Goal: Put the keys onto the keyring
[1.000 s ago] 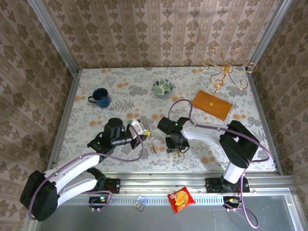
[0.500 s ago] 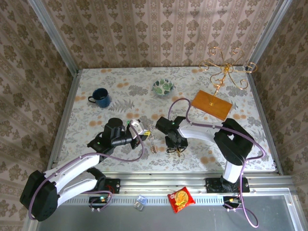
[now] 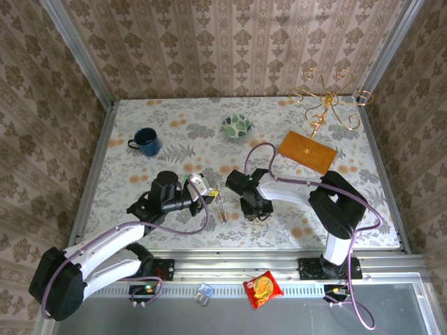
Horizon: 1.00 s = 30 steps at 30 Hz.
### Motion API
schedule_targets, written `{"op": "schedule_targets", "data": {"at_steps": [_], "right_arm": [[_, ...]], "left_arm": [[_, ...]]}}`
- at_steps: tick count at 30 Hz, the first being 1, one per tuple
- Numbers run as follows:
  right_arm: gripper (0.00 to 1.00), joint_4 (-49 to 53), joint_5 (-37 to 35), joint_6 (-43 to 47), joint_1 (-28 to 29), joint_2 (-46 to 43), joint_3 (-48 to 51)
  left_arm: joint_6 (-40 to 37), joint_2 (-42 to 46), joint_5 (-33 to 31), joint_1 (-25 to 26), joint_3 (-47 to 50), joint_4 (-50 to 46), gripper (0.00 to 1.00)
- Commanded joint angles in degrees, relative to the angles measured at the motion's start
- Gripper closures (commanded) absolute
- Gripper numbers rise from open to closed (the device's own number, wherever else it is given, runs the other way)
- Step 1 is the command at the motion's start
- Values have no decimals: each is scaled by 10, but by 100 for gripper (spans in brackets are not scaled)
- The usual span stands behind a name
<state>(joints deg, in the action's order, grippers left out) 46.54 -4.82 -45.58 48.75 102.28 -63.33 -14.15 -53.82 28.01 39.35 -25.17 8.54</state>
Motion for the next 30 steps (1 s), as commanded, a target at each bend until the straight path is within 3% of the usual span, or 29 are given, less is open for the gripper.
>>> {"op": "schedule_targets", "data": {"at_steps": [1,6,10,12,19,30], "right_arm": [[87,24,-24,1,-1,-11,-15],[88,35,-36,10,0,-19,-18],[74,40,-54,-4,-3,-15,-26],[71,37,-57,-23,-4,-9,-27],[70,18,-72,-105,-10,1,-18],[72,6,-70,-143,-19,21,-12]], "left_arm": [[-12,8,2,3,-3,1,100],[-11,8,2,3,-3,2,100],[-11,6,3,3,-3,3,100],[-11,7,3,3,-3,3,100],[-11,7,3,2,-1,3,100],[-11,8,3,3,-1,3,100]]}}
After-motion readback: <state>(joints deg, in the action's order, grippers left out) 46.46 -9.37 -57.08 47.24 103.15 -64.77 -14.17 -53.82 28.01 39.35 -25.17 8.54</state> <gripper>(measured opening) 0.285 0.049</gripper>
